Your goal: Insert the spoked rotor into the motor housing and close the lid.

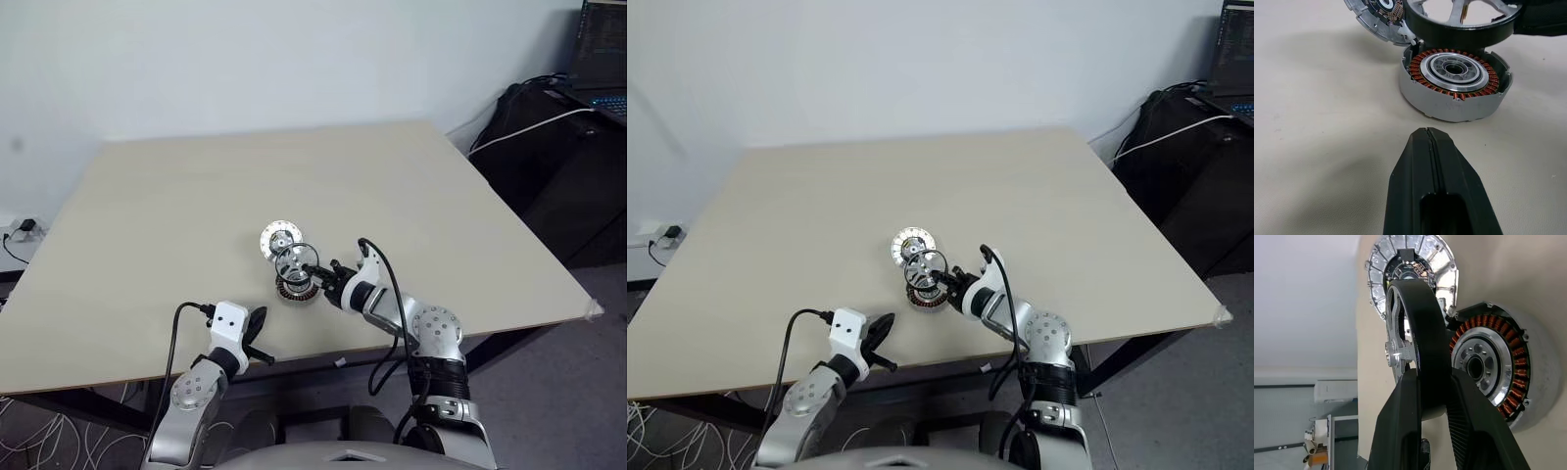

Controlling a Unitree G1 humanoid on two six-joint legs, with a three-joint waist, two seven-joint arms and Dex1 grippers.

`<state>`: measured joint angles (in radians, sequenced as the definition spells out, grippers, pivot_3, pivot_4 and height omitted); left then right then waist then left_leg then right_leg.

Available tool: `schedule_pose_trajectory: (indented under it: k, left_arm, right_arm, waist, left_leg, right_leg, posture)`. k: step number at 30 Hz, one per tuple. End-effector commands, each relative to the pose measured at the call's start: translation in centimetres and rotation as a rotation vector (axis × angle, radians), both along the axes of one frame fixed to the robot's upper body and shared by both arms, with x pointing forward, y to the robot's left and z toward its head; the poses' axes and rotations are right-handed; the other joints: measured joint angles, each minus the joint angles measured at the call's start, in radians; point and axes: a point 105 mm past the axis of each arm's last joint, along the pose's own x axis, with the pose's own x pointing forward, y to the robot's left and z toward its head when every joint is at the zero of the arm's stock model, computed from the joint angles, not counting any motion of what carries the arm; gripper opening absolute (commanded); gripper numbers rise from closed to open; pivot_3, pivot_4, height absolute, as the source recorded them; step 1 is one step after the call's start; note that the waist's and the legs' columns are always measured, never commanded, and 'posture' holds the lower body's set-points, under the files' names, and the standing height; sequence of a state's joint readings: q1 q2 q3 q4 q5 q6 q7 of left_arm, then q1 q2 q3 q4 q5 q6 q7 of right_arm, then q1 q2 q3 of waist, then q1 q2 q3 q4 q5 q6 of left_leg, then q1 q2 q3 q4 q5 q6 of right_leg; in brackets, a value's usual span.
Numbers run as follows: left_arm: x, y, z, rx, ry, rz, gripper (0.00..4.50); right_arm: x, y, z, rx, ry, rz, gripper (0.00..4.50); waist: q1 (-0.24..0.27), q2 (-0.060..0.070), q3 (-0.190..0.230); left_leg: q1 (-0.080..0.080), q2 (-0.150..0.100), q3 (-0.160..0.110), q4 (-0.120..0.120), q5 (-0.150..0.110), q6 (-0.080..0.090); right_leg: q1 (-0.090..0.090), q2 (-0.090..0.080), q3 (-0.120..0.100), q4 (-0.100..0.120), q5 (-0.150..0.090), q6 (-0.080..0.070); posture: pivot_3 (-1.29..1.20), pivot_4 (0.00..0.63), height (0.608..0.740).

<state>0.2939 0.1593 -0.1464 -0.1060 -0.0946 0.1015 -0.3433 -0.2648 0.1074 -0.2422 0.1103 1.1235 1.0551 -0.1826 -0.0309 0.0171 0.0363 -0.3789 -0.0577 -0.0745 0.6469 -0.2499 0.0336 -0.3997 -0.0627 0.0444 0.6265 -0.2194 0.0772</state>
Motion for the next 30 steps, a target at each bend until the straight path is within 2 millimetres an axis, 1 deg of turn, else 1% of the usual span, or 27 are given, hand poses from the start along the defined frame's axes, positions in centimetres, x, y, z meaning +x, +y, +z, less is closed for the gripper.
schedule_pose_trajectory:
  k: [1,14,30]
  left_arm:
    - [0.6,0.1,1.6,-0.006,-0.067,0.004,0.0]
    - [0.6,0.2,1.7,-0.002,-0.067,0.001,0.0]
    - [0.7,0.3,1.8,0.002,-0.071,-0.002,0.0]
  right_arm:
    - [-1.7,3.8,0.2,0.127,0.04,0.05,0.41]
    - [-2.2,3.9,-1.0,0.124,0.09,0.052,0.41]
    - [-2.5,4.2,-1.5,0.126,0.111,0.064,0.41]
  waist:
    - [0.0,0.0,0.0]
    - [-0.003,0.0,0.0]
    - [-0.005,0.0,0.0]
  left_leg:
    - [0.0,0.0,0.0,0.0,0.0,0.0]
    - [0.0,0.0,0.0,0.0,0.0,0.0]
    - [-0.001,0.0,0.0,0.0,0.0,0.0]
  right_leg:
    - [0.0,0.0,0.0,0.0,0.0,0.0]
    - [0.0,0.0,0.0,0.0,0.0,0.0]
    - [0.0,0.0,0.0,0.0,0.0,0.0]
  posture:
    - [0.0,0.0,0.74]
    - [0.0,0.0,0.74]
    - [0.0,0.0,0.74]
